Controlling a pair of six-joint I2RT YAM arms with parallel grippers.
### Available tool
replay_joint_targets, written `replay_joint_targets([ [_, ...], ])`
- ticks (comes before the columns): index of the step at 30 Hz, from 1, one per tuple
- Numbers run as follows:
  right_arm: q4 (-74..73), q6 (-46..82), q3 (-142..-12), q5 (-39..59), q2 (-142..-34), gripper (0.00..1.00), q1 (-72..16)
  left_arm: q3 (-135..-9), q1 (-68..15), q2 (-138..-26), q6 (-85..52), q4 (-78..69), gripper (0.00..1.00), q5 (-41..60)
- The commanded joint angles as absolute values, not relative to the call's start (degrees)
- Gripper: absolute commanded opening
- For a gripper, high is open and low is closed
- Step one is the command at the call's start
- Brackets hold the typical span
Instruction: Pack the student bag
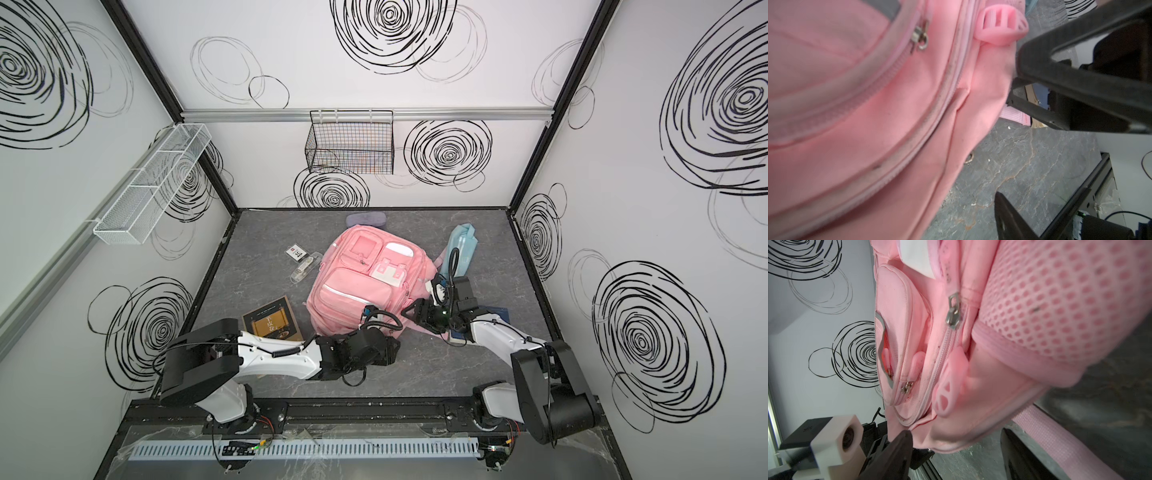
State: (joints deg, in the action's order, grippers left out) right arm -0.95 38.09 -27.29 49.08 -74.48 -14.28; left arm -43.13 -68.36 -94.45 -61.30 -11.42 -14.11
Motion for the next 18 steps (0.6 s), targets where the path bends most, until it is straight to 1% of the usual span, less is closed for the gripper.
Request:
replay_joint_targets([
  [1,-7.20,41.35,-27.10,48.85,-75.53,0.71,-14.68,-45.55,-67.77,-96.50,-59.16,-12.99,0.60,-18.59],
  [4,-8.82,42.02,-27.15,48.35,-77.45,0.69,-14.67,-46.32,-67.26,-98.03,-57.74,-13.59,0.60,-19.03],
  [7,-10.26,42.36,-26.99,48.38,-79.49,0.61,-14.67,-46.67,-66.89,-99.23,-56.63,-14.24,0.60,-18.83],
  [9,-11.75,42.97,-26.43,49.18,-80.64,0.49,-14.64,-46.76,-66.64,-99.86,-55.55,-15.26,0.59,-18.10],
  [11,-12.97,43.63,-25.89,49.94,-81.20,0.40,-14.77,-47.13,-66.33,-100.55,-54.36,-16.14,0.58,-17.24],
  [15,-13.51,44.06,-25.59,51.39,-81.18,0.14,-15.00,-48.66,-65.92,-101.68,-52.07,-15.28,0.54,-16.04],
  [18,-13.32,45.17,-25.40,52.28,-79.21,0.00,-15.11,-48.87,-66.13,-100.75,-51.10,-14.56,0.53,-16.17],
])
